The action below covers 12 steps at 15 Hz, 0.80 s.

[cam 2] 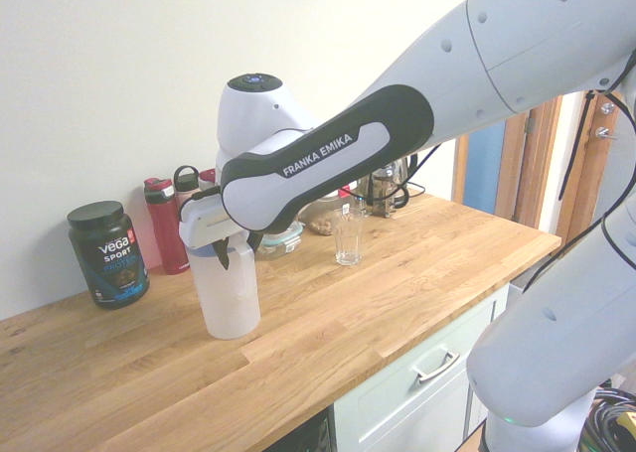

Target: Pour me some water

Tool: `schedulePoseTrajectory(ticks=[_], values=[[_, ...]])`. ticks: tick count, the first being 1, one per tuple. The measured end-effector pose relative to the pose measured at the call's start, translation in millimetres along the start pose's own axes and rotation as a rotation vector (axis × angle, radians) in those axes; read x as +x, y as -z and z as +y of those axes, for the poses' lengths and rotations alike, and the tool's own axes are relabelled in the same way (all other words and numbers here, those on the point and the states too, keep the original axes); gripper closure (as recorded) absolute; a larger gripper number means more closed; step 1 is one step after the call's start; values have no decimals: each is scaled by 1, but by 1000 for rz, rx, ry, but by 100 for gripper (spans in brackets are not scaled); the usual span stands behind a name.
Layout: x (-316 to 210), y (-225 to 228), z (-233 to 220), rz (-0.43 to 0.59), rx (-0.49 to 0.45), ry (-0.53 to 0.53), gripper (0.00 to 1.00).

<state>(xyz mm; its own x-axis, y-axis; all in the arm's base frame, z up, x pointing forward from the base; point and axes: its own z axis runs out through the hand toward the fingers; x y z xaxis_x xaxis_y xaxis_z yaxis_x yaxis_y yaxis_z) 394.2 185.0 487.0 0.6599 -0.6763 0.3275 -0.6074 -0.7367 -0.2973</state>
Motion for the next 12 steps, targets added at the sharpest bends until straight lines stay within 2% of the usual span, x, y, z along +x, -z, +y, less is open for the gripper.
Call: schedulePoseTrajectory(ticks=[12], values=[[-3,2,2,-23,-14,-3,100]])
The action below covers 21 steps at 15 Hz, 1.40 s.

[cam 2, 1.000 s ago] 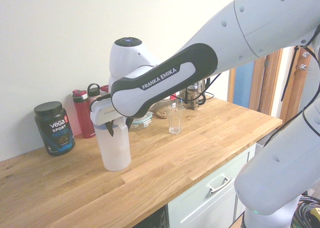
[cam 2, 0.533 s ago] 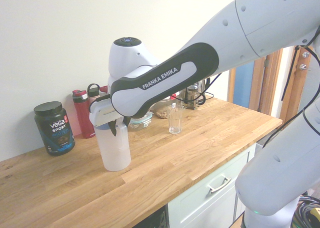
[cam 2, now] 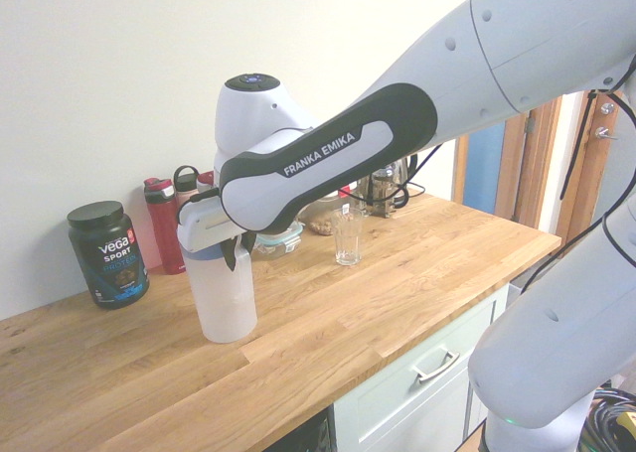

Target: Pour me some water

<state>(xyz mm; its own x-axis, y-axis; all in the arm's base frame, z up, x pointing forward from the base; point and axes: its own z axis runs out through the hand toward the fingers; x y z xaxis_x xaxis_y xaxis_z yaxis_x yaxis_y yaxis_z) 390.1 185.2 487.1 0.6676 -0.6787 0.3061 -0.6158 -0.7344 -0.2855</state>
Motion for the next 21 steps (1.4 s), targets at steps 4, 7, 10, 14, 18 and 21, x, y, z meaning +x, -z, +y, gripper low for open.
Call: schedulePoseTrajectory(ticks=[4,7,10,14,18,21], values=[[14,18,14,-52,5,17,100],[30,57,37,-56,14,47,100],[49,91,74,-98,-12,159,100],[89,103,128,-150,-69,182,100],[137,104,187,-119,-127,70,100],[163,111,234,-118,-131,7,100]])
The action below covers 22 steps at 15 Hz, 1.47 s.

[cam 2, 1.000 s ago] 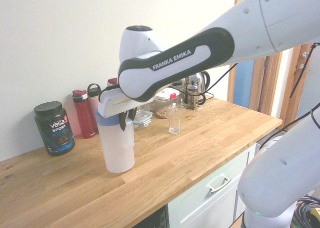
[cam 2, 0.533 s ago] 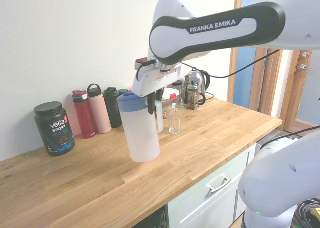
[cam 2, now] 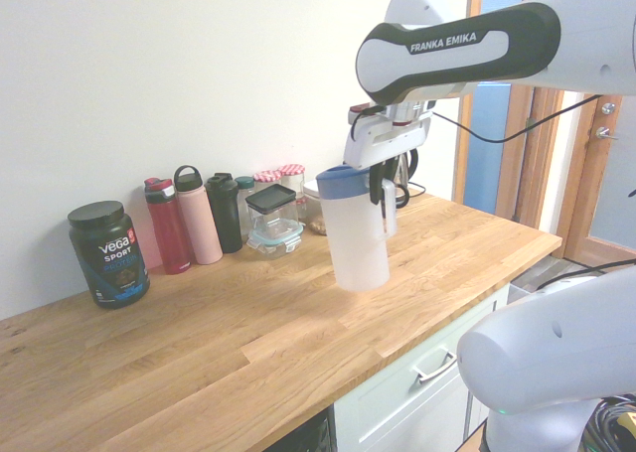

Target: Pour me some water

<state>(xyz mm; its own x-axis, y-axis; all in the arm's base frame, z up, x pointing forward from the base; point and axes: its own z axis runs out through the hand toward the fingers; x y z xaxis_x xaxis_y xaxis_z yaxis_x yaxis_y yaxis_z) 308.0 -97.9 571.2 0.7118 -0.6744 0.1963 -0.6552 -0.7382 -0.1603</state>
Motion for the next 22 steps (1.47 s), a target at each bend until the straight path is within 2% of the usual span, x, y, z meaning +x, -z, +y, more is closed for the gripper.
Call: schedulePoseTrajectory(ticks=[7,11,16,19,22], values=[[16,27,51,-20,10,2,100],[14,20,44,-32,-5,18,100],[46,2,72,-25,-58,-21,100],[72,-8,85,-55,-73,18,100],[91,-2,99,-108,-80,125,100]])
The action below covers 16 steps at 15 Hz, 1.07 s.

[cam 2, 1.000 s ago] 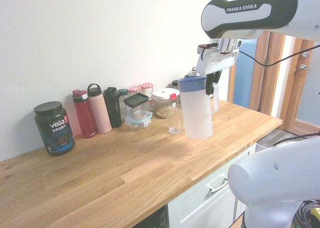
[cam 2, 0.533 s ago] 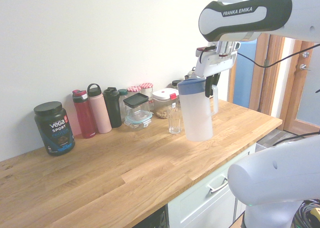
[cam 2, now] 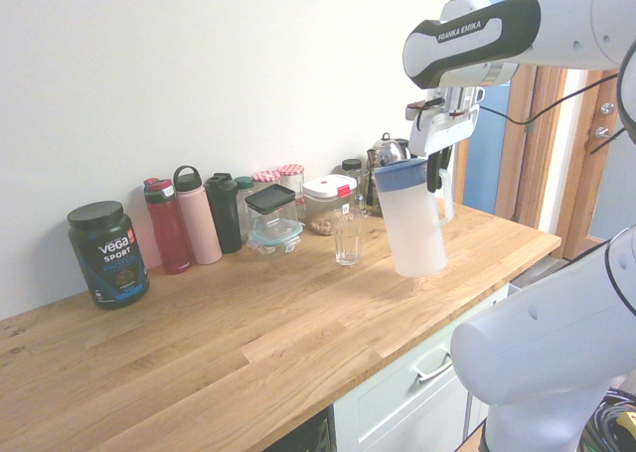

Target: Pour me some water

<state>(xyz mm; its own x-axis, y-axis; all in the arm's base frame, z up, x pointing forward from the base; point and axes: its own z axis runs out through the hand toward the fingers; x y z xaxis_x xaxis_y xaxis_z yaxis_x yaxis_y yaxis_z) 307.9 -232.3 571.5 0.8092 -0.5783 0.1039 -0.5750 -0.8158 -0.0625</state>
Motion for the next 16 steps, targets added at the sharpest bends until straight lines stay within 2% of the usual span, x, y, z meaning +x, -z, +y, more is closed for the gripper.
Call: schedulePoseTrajectory(ticks=[3,6,16], values=[[19,-2,12,-34,-51,143,100],[40,-21,0,-35,-116,262,100],[77,-43,-58,13,-340,508,100]])
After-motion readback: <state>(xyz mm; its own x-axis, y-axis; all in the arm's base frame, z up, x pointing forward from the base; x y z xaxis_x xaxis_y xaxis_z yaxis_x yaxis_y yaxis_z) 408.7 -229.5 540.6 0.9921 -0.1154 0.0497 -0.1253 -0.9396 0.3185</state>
